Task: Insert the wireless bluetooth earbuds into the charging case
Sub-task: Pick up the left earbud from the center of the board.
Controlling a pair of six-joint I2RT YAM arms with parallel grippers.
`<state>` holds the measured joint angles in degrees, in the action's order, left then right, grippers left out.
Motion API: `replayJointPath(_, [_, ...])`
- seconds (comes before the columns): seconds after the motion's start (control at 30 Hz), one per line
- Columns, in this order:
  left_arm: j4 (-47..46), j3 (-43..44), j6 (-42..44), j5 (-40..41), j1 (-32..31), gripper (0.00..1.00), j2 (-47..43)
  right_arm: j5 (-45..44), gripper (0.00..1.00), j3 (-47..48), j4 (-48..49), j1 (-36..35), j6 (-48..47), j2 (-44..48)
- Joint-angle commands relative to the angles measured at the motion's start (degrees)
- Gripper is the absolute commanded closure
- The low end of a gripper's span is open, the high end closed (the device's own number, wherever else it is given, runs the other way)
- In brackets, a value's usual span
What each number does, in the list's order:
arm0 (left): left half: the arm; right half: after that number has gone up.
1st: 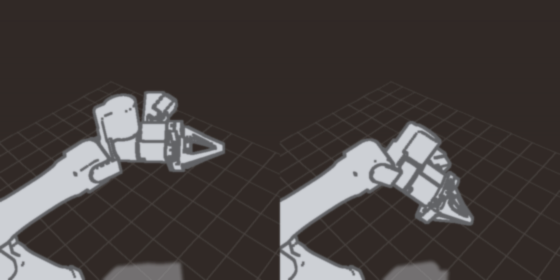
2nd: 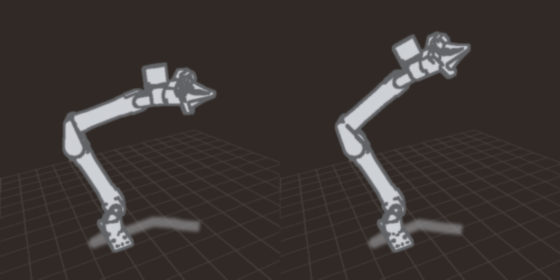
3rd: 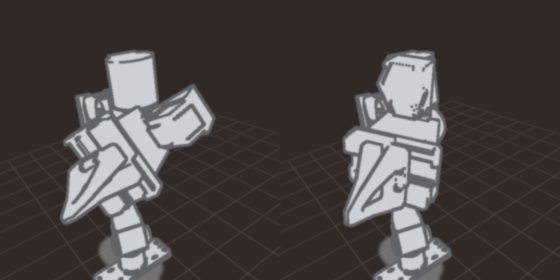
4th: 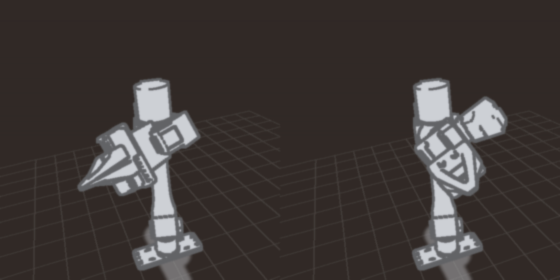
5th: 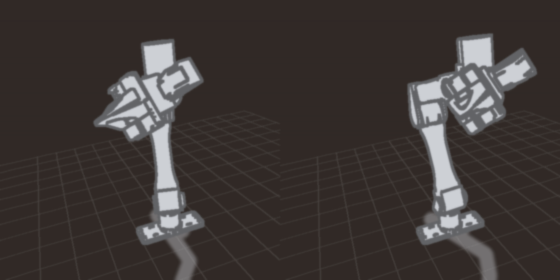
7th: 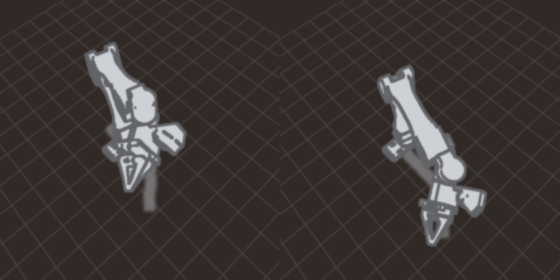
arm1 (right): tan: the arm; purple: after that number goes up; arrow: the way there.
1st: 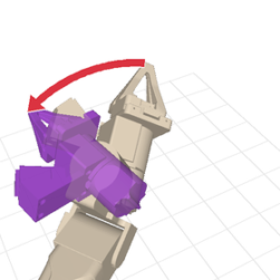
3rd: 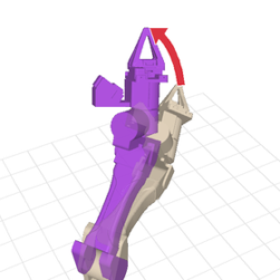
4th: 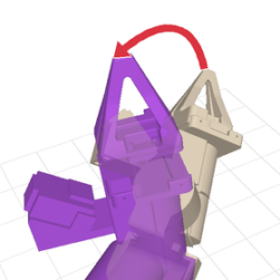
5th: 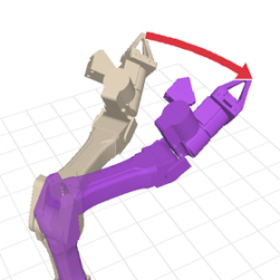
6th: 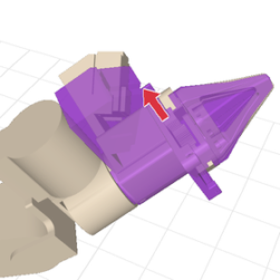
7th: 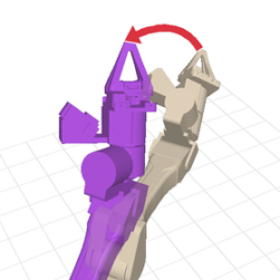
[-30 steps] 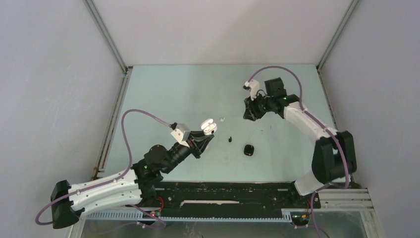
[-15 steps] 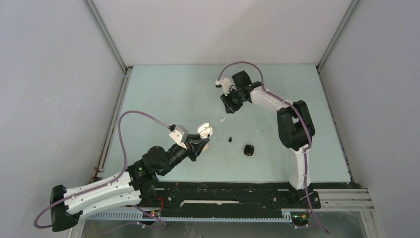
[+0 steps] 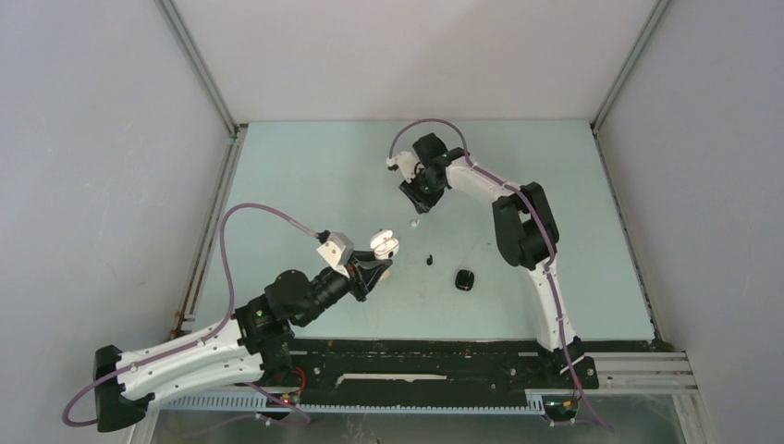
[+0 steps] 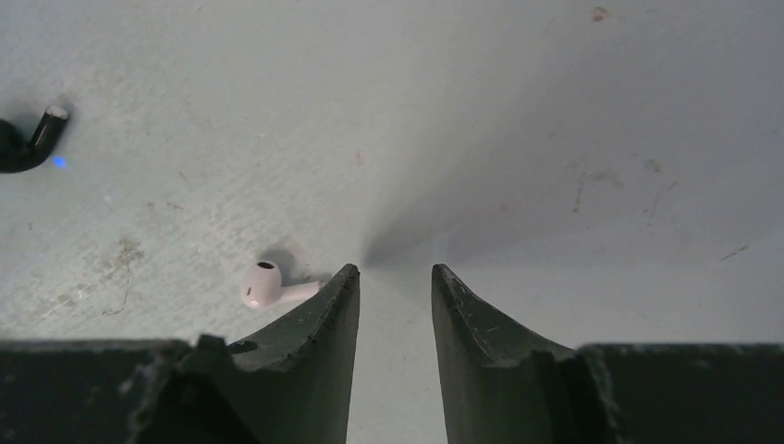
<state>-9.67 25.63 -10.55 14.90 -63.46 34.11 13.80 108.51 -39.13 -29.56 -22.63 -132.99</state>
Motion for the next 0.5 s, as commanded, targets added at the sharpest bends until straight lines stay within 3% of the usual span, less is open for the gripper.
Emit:
replayJointPath(0.0, [-0.7, 2.2, -0.2, -0.6, 0.2, 1.00, -0.2, -2.0, 0.62, 2.9, -4.7, -1.6, -3.1, -0.8])
replayJointPath(0.47, [-0.9, 1.5, -0.7, -1.1, 0.2, 1.00, -0.8, -2.7, 0.62, -6.7, -5.0, -4.1, -5.6, 3.4])
